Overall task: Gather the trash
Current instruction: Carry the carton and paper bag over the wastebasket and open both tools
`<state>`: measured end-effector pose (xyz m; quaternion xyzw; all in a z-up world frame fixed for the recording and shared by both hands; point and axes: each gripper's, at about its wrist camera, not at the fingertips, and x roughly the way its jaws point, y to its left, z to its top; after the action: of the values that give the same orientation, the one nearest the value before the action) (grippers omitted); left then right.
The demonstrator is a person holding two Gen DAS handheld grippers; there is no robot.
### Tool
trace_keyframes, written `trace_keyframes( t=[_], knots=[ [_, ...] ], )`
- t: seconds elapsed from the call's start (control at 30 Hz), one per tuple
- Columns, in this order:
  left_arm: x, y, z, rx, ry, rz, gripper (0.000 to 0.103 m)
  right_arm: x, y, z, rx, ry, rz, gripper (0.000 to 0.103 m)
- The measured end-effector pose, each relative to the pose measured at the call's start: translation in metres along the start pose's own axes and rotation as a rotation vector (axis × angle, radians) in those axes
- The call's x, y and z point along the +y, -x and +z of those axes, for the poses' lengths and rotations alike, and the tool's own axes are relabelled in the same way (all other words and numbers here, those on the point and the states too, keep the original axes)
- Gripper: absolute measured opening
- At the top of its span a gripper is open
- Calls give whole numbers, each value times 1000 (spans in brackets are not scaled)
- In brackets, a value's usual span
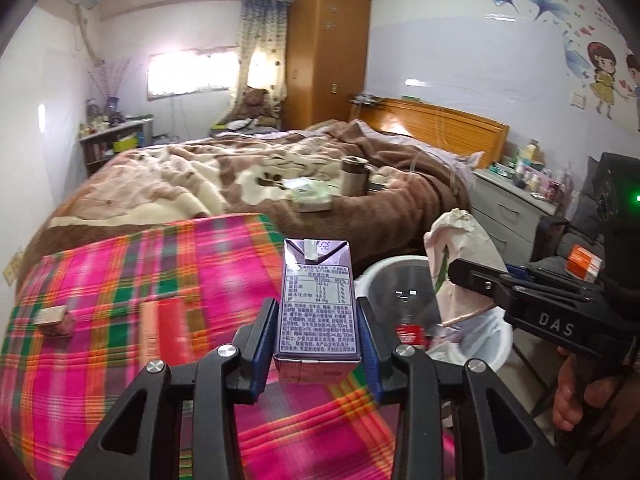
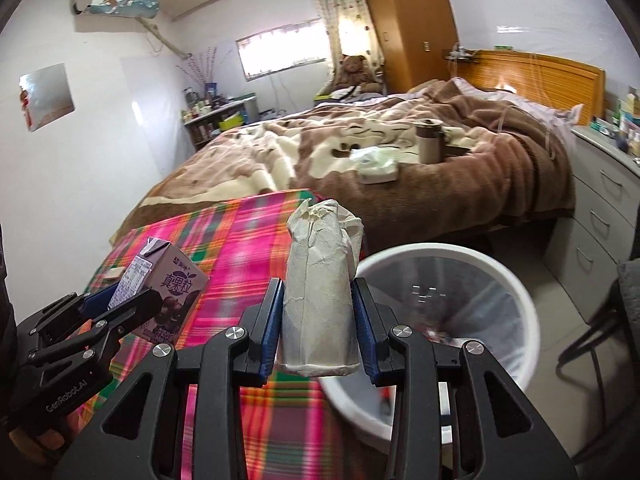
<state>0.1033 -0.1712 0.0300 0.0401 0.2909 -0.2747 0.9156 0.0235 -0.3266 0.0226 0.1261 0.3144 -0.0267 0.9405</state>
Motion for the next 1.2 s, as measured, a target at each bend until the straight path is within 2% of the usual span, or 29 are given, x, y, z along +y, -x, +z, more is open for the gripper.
trace_keyframes(
  t=[0.33, 0.4, 0.47, 0.67, 0.83, 0.93, 1.03, 1.1, 1.17, 1.2],
  knots=[
    [-59, -45, 0, 59, -17, -143, 38, -56, -16, 1, 69, -49, -109, 35],
    [-73, -55, -1, 66, -42, -137, 39, -65, -17, -1, 84, -55, -117, 35],
    [-84, -61, -3, 69, -57, -163, 39, -76, -23, -4, 109, -62, -125, 35],
    [-107, -86, -8, 115, -55, -173, 39, -98, -33, -8, 155, -76, -140, 35],
    [-119, -94, -9, 130, -70, -184, 39, -109, -36, -11, 177, -74, -147, 36],
    [-122, -97, -9, 132, -75, -164, 39, -113, -37, -11, 183, -75, -160, 40],
    [-123, -100, -9, 154, -77, -169, 42, -115, -38, -12, 191, -77, -151, 45],
    [-122, -99, -10, 155, -71, -169, 51, -116, -36, -13, 188, -79, -161, 53],
    [-123, -97, -9, 146, -81, -169, 58, -116, -35, -14, 178, -80, -166, 55],
    [-123, -96, -8, 147, -84, -171, 58, -116, -33, -14, 171, -83, -165, 56]
  ],
)
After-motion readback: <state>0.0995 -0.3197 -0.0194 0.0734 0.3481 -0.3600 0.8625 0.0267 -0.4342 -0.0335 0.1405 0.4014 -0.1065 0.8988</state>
